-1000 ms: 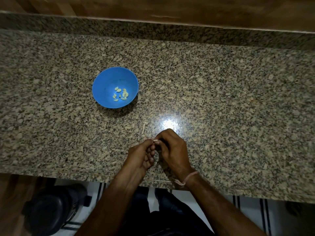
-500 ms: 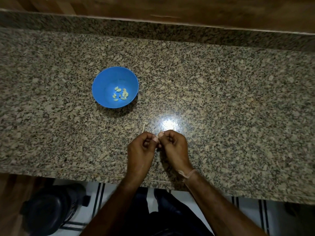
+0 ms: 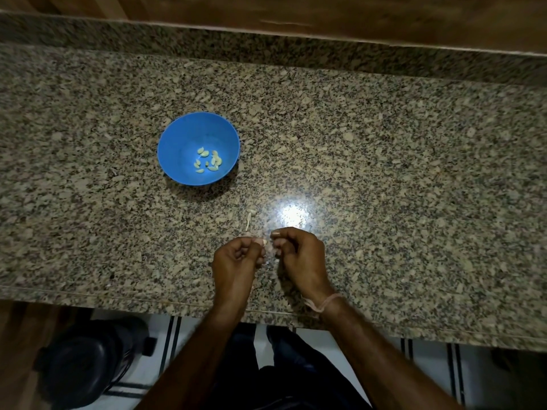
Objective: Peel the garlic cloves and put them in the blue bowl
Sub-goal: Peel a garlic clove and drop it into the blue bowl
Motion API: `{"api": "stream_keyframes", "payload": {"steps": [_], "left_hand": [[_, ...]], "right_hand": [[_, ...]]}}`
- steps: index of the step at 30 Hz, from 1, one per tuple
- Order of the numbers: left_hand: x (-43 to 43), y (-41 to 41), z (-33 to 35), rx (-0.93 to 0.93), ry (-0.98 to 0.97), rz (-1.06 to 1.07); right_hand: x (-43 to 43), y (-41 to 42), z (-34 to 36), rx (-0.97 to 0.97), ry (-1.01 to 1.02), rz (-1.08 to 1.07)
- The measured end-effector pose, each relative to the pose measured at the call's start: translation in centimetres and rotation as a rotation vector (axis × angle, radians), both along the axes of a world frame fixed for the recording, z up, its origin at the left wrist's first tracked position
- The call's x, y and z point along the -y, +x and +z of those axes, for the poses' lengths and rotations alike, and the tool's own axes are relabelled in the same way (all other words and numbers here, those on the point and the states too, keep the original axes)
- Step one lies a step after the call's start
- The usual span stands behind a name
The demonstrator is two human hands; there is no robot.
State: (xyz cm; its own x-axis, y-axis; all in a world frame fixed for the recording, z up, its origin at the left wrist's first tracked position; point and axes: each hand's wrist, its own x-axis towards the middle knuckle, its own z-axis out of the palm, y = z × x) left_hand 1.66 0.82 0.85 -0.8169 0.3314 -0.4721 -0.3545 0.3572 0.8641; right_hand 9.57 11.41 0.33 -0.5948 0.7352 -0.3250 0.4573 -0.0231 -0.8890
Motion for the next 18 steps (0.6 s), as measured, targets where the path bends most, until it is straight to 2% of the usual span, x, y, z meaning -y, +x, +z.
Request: {"api": "stream_keyframes", "payload": {"steps": [2,6,12,18], "left_hand": [[-0.2,-0.1,0.2,0.058,0.005,0.059],[-0.5,0.1,0.5,0.119,0.054,0.079],[-0.1,-0.3,1.1,-0.028,0.029,-0.121],[0.1,-0.5,1.2,0.002,0.107,-0.221]], "right_hand": [[0.1,0.5,0.0,-0.046,0.06,0.025],[0.8,0.6,1.1,-0.187,0.002,0.057],[0.1,0.2,0.6,-0.224,-0.109,-0.005],[-0.1,0.0,-0.1,-0.215,-0.333,-0.024]]}}
